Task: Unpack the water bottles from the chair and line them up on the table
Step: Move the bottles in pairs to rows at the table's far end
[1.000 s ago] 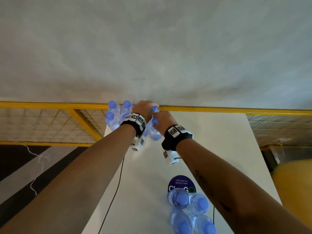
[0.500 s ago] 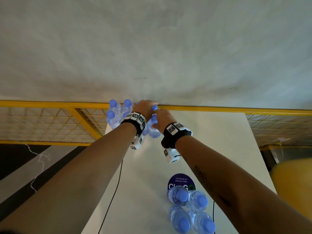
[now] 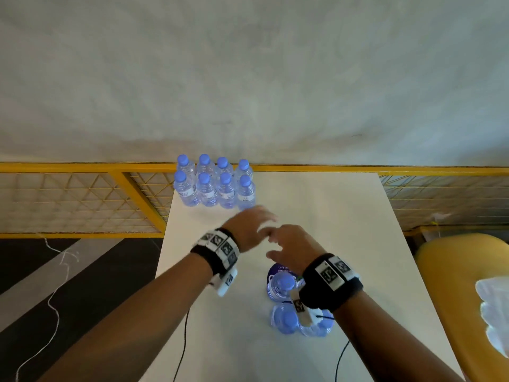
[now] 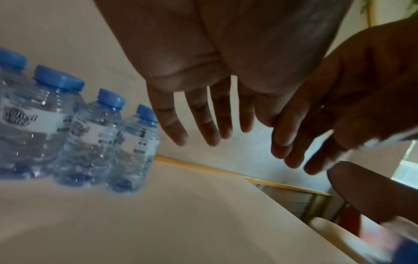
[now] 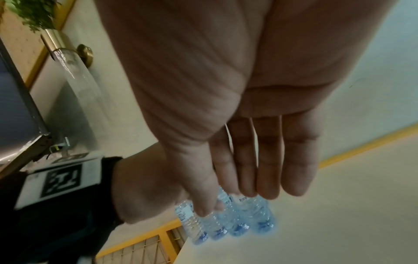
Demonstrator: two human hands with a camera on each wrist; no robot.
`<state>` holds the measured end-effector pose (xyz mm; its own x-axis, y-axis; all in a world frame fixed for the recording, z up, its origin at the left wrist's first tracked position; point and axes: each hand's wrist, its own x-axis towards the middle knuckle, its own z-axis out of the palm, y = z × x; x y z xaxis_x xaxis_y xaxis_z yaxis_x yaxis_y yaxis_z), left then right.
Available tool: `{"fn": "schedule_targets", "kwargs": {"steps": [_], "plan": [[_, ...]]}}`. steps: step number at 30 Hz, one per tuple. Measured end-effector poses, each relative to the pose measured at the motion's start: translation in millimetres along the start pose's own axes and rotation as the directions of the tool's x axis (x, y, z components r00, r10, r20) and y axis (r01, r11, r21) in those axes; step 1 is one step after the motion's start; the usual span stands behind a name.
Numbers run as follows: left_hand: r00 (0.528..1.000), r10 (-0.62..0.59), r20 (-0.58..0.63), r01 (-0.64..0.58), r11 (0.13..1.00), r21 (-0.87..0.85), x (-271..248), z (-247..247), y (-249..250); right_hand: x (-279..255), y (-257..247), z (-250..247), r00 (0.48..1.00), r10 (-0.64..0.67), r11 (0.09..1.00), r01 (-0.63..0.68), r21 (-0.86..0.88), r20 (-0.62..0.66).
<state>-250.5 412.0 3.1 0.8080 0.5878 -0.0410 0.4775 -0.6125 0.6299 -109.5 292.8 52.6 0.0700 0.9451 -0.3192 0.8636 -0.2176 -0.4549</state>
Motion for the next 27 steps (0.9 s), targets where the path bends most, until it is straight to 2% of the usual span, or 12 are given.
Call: {"fn": "schedule_targets", "kwargs": {"steps": [2,6,8,11,16,20,24,27], "plan": [[0.995,-0.038,0.096,0.043,0.998,-0.046,-27,20,17,-28,7,8,0.999,0.039,0.999,-0.039,0.027,0.014],[0.984,-0.036,0.176,0.058,0.991,-0.122,-65,43,33,-86,8,17,0.999,0.027,0.999,-0.027,0.021,0.032],[0.978,-0.004,0.209,0.028,0.994,-0.110,-76,47,44,-110,7,25,0.997,-0.001,0.999,0.004,-0.047,0.073],[0.972,0.036,0.231,-0.020,0.997,-0.070,-87,57,54,-128,9,42,0.995,-0.024,0.999,0.028,-0.041,0.097],[0.970,-0.111,0.215,0.087,0.989,0.121,-86,67,71,-137,2,66,0.998,-0.027,0.968,0.039,-0.246,0.053],[0.966,-0.175,0.188,0.141,0.973,0.184,-83,72,83,-132,6,77,0.999,0.002,0.940,0.013,-0.340,0.043],[0.977,-0.169,0.127,0.133,0.958,0.253,-82,82,84,-130,6,81,0.999,-0.015,0.939,0.024,-0.343,0.031],[0.986,-0.150,0.078,0.121,0.950,0.287,-80,80,82,-131,5,73,1.000,0.002,0.965,-0.007,-0.264,-0.018]]}}
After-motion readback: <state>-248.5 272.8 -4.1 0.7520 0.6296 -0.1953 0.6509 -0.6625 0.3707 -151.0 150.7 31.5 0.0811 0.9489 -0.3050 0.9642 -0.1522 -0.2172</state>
